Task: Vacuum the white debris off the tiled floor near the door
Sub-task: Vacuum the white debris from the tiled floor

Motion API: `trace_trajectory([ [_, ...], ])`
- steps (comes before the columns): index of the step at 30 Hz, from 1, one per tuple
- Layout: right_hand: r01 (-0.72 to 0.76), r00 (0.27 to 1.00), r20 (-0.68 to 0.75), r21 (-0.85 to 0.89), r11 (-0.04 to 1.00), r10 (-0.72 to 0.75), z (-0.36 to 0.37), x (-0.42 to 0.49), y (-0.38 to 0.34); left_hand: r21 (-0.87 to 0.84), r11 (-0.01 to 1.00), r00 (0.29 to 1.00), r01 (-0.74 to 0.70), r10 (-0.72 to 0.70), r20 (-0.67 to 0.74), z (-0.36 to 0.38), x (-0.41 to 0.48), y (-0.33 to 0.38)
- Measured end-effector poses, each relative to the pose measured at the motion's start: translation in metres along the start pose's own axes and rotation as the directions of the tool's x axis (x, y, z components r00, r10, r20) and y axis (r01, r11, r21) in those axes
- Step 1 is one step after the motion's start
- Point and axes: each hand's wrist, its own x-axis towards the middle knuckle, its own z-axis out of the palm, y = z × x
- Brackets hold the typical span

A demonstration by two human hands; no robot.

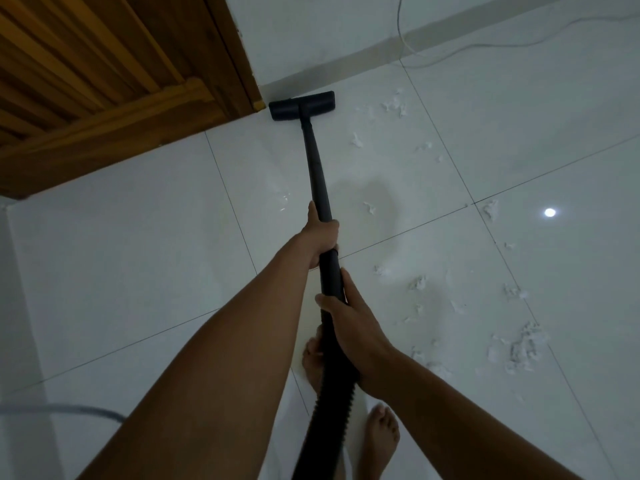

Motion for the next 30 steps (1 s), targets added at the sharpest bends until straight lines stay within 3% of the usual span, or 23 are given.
trace_trajectory([
  [12,0.013,0.997,-0.072,-0.117,0.993,-0.022,-0.002,-0.016,0.037,0.14,0.99,0.999,-0.012,0.019,-0.047,0.018,-0.032,-0.032],
  [20,-0.027,0.998,-0.061,-0.168,0.985,0.017,-0.017,-0.045,0.1,0.191,0.982,0.995,-0.004,0.023,-0.099,0.045,-0.075,-0.087],
  [30,-0.064,0.998,-0.008,-0.153,0.986,0.064,-0.044,-0.116,0.18,0.082,0.996,0.996,0.031,-0.024,-0.08,0.085,-0.137,-0.176],
])
